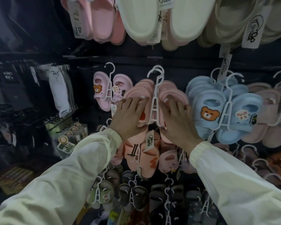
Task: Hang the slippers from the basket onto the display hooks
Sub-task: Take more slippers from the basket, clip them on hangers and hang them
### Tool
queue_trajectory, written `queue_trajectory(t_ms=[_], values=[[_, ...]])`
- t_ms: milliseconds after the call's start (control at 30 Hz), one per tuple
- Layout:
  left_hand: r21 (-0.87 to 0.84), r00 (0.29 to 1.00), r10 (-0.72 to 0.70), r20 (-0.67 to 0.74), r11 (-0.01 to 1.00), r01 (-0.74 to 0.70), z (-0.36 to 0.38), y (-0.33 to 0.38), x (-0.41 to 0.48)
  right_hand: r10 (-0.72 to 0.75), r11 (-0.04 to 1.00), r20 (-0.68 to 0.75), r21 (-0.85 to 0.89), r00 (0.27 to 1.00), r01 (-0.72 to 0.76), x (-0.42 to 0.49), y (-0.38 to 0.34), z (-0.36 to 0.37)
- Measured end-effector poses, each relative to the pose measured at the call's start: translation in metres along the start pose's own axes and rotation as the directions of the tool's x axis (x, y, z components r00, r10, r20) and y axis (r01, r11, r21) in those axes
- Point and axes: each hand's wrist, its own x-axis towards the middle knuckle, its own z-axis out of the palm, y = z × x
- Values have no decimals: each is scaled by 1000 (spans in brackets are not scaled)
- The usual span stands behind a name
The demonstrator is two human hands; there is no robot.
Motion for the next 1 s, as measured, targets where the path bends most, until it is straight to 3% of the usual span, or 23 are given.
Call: queue_trajectory(t_ms=[300, 500, 767, 1000], values=[[-28, 1000, -28, -9, 999, 28, 24, -3, 16, 33, 994, -30, -99, 999, -36, 23, 5, 27], [-28, 994, -88, 60, 996, 90, 40, 1, 30, 69, 996, -5, -55, 998, -69, 34, 5, 42], [-96, 990, -138, 40, 985, 141, 50, -1, 34, 125, 990, 43, -68, 991, -122, 40, -2, 49], [-115, 980, -192, 49, 974, 197, 43, 7, 25, 127, 986, 24, 102, 992, -129, 24, -3, 47]])
